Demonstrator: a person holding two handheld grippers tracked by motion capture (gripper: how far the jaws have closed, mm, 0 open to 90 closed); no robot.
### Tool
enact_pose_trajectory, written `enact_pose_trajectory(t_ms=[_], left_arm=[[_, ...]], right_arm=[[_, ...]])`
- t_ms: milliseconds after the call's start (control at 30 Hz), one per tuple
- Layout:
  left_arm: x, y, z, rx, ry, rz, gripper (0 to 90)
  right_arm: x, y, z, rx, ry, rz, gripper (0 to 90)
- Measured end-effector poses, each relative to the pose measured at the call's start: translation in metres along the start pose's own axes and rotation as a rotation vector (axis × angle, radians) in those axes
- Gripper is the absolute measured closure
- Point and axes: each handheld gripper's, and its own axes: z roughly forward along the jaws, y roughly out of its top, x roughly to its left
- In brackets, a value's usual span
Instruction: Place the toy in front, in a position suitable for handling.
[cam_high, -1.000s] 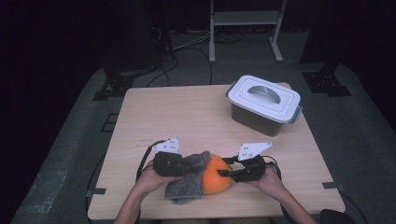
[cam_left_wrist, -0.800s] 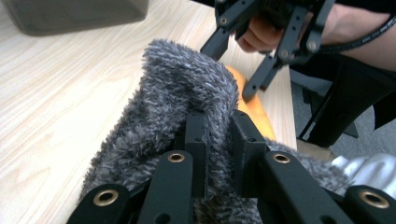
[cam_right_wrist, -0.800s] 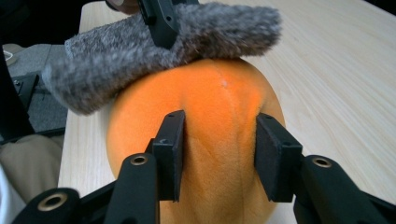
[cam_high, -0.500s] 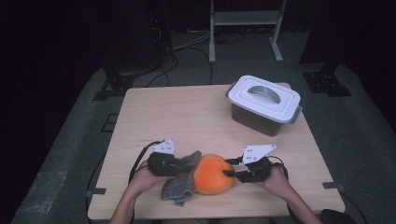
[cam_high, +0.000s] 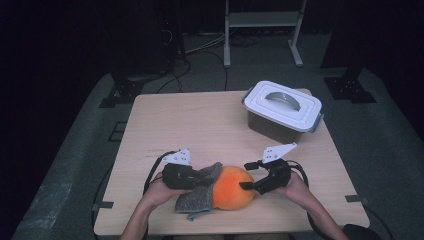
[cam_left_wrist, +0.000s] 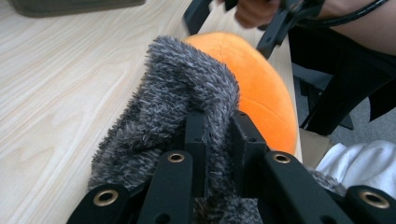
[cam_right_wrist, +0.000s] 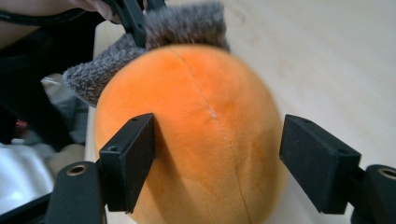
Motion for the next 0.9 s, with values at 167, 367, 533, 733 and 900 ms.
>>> enact_pose_trajectory(t_ms=[167, 367, 533, 733, 900], left_arm=[[0.001, 0.002, -0.003, -0.024, 0.005, -0.014, 79.1], [-0.002, 0.012, -0.013, -0.118, 0.029, -0.011, 79.1], [0.002, 0.001, -0.002, -0.019, 0.028, -0.031, 79.1], [-0.005, 0.002, 0.009, 0.014, -0.057, -0.024, 79.0], [-0.010, 0.006, 0.013, 0.027, -0.070, 0.002, 79.0]], right_arm=[[0.006, -0.003, 0.009, -0.010, 0.024, -0.011, 53.0], [0.035, 0.011, 0.009, -0.077, -0.157, -0.215, 57.4], [0.043, 0.008, 0.015, -0.015, -0.190, -0.303, 56.2], [0.039, 0.005, 0.006, 0.039, -0.061, -0.259, 38.8], [0.026, 0.007, -0.001, 0.003, -0.042, -0.139, 33.7]])
